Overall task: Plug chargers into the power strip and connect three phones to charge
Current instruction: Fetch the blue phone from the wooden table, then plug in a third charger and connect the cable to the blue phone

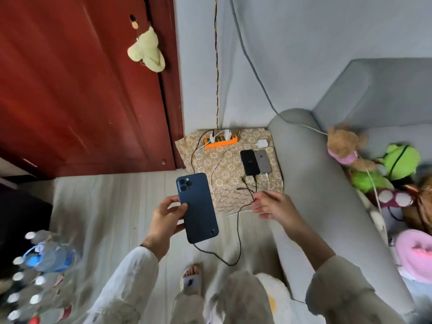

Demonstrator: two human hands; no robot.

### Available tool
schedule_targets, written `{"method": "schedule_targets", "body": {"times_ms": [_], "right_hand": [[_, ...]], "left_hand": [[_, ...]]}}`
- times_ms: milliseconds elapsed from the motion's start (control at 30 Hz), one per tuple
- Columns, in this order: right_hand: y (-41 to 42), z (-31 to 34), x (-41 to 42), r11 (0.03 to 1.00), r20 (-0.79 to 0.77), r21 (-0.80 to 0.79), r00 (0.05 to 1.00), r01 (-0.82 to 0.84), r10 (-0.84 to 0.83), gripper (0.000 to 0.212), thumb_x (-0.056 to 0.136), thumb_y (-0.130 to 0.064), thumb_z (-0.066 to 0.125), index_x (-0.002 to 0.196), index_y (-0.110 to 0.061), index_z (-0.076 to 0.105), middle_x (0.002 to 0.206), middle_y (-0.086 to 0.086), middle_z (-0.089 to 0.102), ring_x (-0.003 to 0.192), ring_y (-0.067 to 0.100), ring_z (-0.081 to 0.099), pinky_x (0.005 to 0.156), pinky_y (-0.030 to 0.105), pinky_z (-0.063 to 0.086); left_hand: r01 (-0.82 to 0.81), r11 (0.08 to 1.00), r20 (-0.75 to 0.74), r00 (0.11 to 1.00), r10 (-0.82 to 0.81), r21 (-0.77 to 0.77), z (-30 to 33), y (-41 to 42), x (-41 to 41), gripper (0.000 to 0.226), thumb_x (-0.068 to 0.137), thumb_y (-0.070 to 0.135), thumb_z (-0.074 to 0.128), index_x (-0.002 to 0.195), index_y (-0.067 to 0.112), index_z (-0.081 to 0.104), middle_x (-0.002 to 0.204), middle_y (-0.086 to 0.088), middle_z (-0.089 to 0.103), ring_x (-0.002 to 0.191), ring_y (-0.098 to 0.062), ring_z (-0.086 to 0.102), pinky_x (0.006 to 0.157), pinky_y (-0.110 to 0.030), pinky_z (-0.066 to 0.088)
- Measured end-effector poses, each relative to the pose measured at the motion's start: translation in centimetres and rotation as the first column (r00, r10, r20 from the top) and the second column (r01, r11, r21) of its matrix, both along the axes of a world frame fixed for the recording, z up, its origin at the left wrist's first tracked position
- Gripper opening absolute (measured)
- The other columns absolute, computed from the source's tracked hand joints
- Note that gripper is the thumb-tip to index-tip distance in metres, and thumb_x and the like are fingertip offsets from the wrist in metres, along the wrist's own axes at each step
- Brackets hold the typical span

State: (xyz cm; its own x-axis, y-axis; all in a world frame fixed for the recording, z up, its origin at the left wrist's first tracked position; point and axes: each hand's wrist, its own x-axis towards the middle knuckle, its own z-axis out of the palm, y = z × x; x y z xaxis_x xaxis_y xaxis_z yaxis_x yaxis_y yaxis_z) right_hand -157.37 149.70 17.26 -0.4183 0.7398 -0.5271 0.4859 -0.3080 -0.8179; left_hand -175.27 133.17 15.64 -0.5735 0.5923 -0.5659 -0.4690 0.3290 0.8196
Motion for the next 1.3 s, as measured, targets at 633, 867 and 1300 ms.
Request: {"method": "schedule_targets", "body": {"times_ms": [633, 867, 1300], "right_hand": [[37.2, -18.1, -6.2, 0.824, 0.583, 0.127, 0.714, -0.552, 0.388, 0.035, 0.092, -0.022, 0.041, 0.125, -0.013, 0.049, 0.124, 0.01, 0.057, 0.106, 0.028, 0.057, 0.089, 0.034, 0.044], [44.7, -28.6, -9.6, 0.518, 0.805, 0.201, 0.442, -0.831, 0.395, 0.041, 0.088, -0.012, 0.048, 0.128, -0.008, 0.043, 0.129, 0.016, 0.045, 0.119, 0.033, 0.043, 0.092, 0.04, 0.044], [47.3, -34.2, -13.5, -0.027, 0.952, 0.152, 0.139, -0.988, 0.272, 0.041, 0.082, -0.02, 0.055, 0.119, -0.005, 0.047, 0.119, 0.012, 0.054, 0.112, 0.027, 0.046, 0.096, 0.036, 0.039]], "left_hand": [[-0.179, 0.968, 0.033, 0.982, 0.188, -0.176, -13.9, 28.7, -3.8, 0.014, 0.091, 0.003, 0.047, 0.099, 0.012, 0.055, 0.085, -0.007, 0.062, 0.077, -0.019, 0.058, 0.057, -0.024, 0.052], [-0.255, 0.936, 0.104, 0.952, 0.287, -0.244, -23.0, 35.0, -3.4, 0.016, 0.09, 0.001, 0.05, 0.102, 0.009, 0.053, 0.078, -0.005, 0.061, 0.072, -0.015, 0.057, 0.05, -0.018, 0.053], [-0.339, 0.865, 0.105, 0.91, 0.401, -0.369, -27.3, 31.2, -5.0, 0.022, 0.089, -0.003, 0.048, 0.11, 0.001, 0.053, 0.092, -0.017, 0.061, 0.079, -0.03, 0.055, 0.058, -0.029, 0.054]]}}
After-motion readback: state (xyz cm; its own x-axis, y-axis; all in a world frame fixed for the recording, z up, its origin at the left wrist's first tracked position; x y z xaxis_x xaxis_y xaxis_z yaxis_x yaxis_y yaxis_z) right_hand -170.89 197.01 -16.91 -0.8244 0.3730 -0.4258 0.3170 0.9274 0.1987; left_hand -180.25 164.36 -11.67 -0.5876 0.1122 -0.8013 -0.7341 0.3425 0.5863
